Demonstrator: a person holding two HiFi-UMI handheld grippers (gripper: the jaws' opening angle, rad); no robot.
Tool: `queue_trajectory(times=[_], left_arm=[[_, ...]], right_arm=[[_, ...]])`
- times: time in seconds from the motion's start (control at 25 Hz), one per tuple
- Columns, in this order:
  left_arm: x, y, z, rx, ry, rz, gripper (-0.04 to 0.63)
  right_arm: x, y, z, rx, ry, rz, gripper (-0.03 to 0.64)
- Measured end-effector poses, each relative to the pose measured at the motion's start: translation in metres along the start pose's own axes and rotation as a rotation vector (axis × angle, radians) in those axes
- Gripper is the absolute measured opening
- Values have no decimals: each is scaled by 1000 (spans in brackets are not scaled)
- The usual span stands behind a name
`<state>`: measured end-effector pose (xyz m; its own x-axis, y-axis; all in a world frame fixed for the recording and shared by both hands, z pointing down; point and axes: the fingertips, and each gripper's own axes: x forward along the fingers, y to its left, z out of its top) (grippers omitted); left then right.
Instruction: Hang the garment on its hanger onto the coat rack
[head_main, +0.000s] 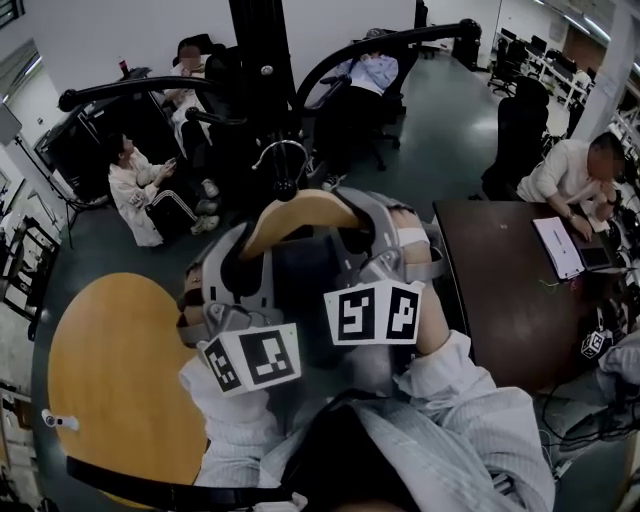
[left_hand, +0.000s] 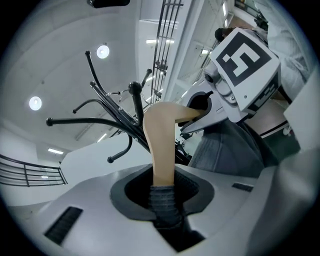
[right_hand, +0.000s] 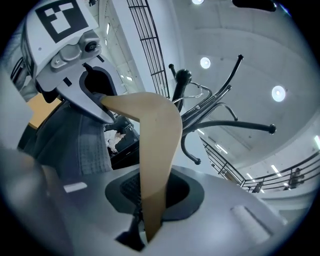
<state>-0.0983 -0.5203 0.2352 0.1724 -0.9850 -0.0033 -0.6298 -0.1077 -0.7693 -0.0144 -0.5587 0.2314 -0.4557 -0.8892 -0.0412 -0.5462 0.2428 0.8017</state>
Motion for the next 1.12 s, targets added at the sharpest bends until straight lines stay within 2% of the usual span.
queue_trajectory(times=[0.28, 0.56, 0.84, 1.12], left_arm=[[28, -2, -33, -16, 47, -32, 87], [39, -14, -54, -17, 74, -50, 87], [33, -28, -44, 27, 6, 23, 87], [13, -27, -40, 74, -36, 13, 102]], right_arm=[[38, 21, -13, -2, 31, 46, 52], [52, 40, -27, -28, 56, 75, 54], [38, 39, -41, -2, -36, 38, 59], [8, 42, -39, 38, -127, 122, 109]])
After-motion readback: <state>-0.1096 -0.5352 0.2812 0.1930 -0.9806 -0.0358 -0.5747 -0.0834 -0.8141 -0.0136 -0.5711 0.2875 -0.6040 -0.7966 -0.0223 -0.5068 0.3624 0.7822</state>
